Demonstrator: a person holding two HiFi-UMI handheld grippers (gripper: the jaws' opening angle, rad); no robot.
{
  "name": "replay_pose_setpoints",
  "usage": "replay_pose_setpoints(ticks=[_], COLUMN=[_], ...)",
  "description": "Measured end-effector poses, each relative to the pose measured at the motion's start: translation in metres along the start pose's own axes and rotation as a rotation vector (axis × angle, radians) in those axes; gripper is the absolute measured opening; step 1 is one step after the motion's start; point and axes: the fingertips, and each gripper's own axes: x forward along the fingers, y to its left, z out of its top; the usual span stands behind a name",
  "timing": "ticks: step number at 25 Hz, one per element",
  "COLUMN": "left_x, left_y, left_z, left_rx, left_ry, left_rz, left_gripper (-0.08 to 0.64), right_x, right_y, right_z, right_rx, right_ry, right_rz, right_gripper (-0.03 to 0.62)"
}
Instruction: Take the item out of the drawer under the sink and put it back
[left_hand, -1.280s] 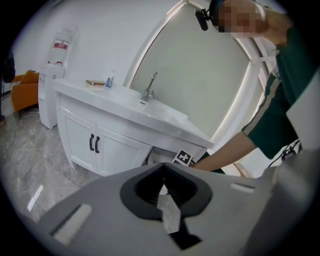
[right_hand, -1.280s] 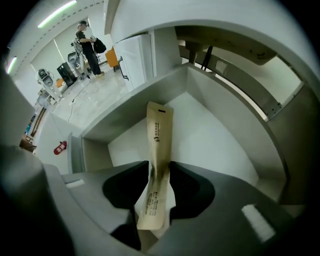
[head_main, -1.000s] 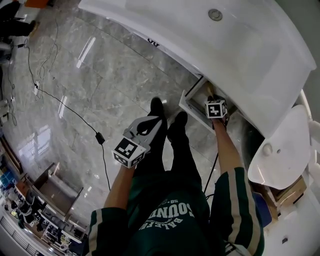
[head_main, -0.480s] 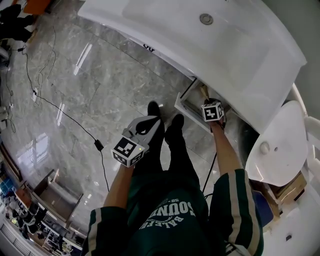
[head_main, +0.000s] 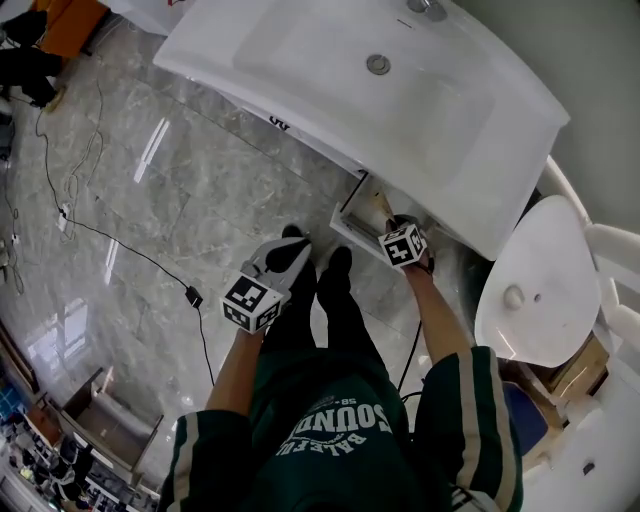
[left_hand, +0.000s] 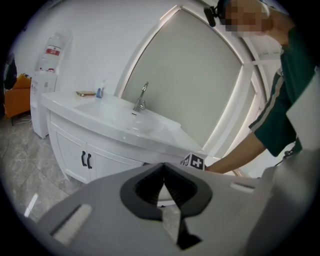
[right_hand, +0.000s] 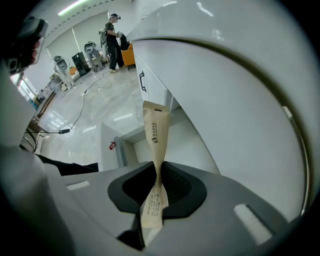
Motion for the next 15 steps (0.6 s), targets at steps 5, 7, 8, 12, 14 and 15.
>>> replay_pose_setpoints(ticks=[5, 7, 8, 12, 14, 15], left_x=[-0.002, -0.003, -0.003, -0.004, -0.005, -0.006], left_y=[-0.004, -0.004, -0.004, -0.004, -0.007, -0.009], left_z=[0.027, 0.039, 0.044, 0.061, 0.07, 0.075], left_rx=[0.018, 0.036, 0.043, 0.059, 0.066, 0.072], left_ry=[-0.026, -0.039, -0.046, -0.071, -0.082, -0.087], left_rz=[-0.002, -0.006, -0.007, -0.004, 0.0, 0.001], left_gripper=[0.051, 0.051, 0.051, 0.051, 0.051, 0.051], right_x=[-0.036, -0.052, -0.06, -0.095, -0.116, -0.127], right_y=[0.01, 0.014, 0.016, 0.027, 0.033, 0.034], right_z=[0.014, 0.026, 0.033, 0.055, 0.062, 0.066], right_rx=[0.025, 0.046, 0.055, 0.084, 0.089, 0.09], right_ry=[-0.064, -0.11, -0.134, -0.233, -0.277, -0.3], right_rz=[0.026, 0.032, 0.034, 0.052, 0.065, 0.07], right_gripper=[0.046, 0.046, 0.046, 0.046, 0.046, 0.046])
